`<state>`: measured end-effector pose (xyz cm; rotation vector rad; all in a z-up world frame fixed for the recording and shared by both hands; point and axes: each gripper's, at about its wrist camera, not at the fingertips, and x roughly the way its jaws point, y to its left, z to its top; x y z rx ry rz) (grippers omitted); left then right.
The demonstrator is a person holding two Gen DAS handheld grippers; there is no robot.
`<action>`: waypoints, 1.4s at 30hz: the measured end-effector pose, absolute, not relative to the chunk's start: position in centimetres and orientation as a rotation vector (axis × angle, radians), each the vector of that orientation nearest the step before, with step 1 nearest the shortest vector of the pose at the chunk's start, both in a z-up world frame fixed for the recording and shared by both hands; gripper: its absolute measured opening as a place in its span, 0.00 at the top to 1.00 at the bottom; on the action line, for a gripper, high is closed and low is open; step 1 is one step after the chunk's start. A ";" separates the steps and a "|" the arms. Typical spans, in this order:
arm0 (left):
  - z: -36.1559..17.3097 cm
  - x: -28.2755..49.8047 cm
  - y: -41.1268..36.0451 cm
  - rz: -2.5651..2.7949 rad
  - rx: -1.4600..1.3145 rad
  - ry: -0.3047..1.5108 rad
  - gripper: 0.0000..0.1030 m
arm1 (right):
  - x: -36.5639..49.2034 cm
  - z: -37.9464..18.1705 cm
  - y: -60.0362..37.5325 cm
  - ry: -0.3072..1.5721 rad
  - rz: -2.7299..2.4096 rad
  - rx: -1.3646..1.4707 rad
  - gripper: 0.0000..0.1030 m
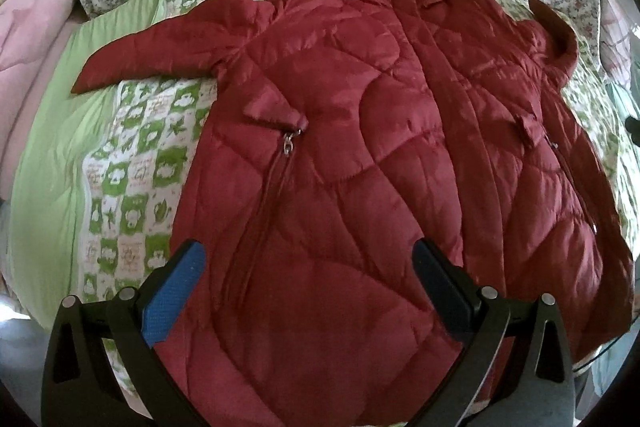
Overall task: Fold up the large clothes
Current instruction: 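Grasp the sleeve cuff with the right gripper and lift it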
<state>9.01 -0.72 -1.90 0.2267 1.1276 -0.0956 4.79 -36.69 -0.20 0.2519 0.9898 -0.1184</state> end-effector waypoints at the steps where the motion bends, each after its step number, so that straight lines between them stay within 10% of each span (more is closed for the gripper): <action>1: -1.9 9.4 -0.8 -0.096 0.226 1.126 0.00 | 5.4 -0.3 -37.5 0.987 -0.129 0.263 0.00; 10: -2.9 12.5 -1.9 -0.098 0.230 1.134 0.00 | 13.0 -1.0 -47.4 0.894 -0.274 0.329 0.01; 22: -4.9 15.6 -2.7 -0.102 0.224 1.173 0.00 | 25.4 -4.2 -55.6 0.925 -0.473 0.241 0.27; 26: -5.2 16.3 -2.7 -0.097 0.221 1.178 0.00 | 28.0 -6.4 -57.7 0.968 -0.498 0.262 0.42; 30: -5.2 16.6 -2.6 -0.095 0.211 1.177 0.00 | 28.4 -7.8 -58.5 0.999 -0.484 0.307 0.81; 42: -4.9 16.0 -2.0 -0.114 0.143 1.169 0.00 | 23.2 -1.7 -49.2 0.844 -0.120 0.376 0.87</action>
